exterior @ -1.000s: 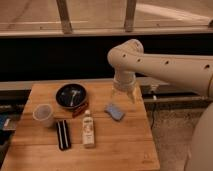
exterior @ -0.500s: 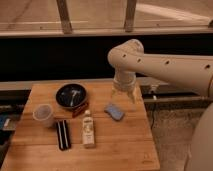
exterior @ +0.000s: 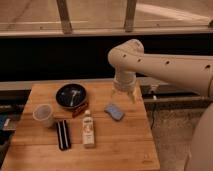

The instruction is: Place the pepper in the ceramic cup

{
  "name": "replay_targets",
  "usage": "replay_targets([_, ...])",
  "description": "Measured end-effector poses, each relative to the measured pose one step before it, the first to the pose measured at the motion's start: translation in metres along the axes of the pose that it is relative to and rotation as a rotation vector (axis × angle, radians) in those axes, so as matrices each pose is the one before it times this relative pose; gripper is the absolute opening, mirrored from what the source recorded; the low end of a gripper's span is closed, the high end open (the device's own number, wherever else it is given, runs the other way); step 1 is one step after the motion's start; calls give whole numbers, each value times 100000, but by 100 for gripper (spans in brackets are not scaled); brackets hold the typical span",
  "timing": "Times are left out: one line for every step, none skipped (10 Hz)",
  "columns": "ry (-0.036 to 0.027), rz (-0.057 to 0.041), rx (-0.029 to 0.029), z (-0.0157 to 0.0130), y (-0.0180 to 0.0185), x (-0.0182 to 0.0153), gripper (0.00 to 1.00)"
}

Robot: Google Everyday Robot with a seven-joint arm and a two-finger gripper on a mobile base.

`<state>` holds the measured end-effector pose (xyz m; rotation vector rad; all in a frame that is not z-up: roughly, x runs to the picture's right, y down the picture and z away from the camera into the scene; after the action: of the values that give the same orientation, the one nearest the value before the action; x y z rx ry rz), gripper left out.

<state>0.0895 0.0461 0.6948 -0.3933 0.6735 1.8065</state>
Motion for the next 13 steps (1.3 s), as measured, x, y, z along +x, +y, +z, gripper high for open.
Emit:
replay_targets([-411, 192, 2177, 249, -42, -124, 65])
replay_targets([125, -848, 915, 462, 1142, 34, 65])
replay_targets([219, -1073, 813, 459, 788, 47, 65])
replay_targets([62, -472, 1069, 409, 216, -238, 65])
replay_targets([652, -473, 421, 504, 449, -171, 65])
replay_targets([-285, -1477, -388, -56, 437, -189, 65])
replay_targets([-647, -1773, -1413, -169, 702, -244, 65])
replay_targets([-878, -2650, -2172, -215, 902, -468, 65])
replay_targets([-305, -2506, -2340, -55, 948, -324, 65])
replay_targets([128, -2523, -2399, 73, 1058, -202, 65])
replay_targets([215, -3044, -3158, 112, 1179, -216, 65])
replay_targets([1041, -6574, -6128, 20, 2143, -28, 65])
replay_targets([699, -3957, -3107, -17, 970, -42, 65])
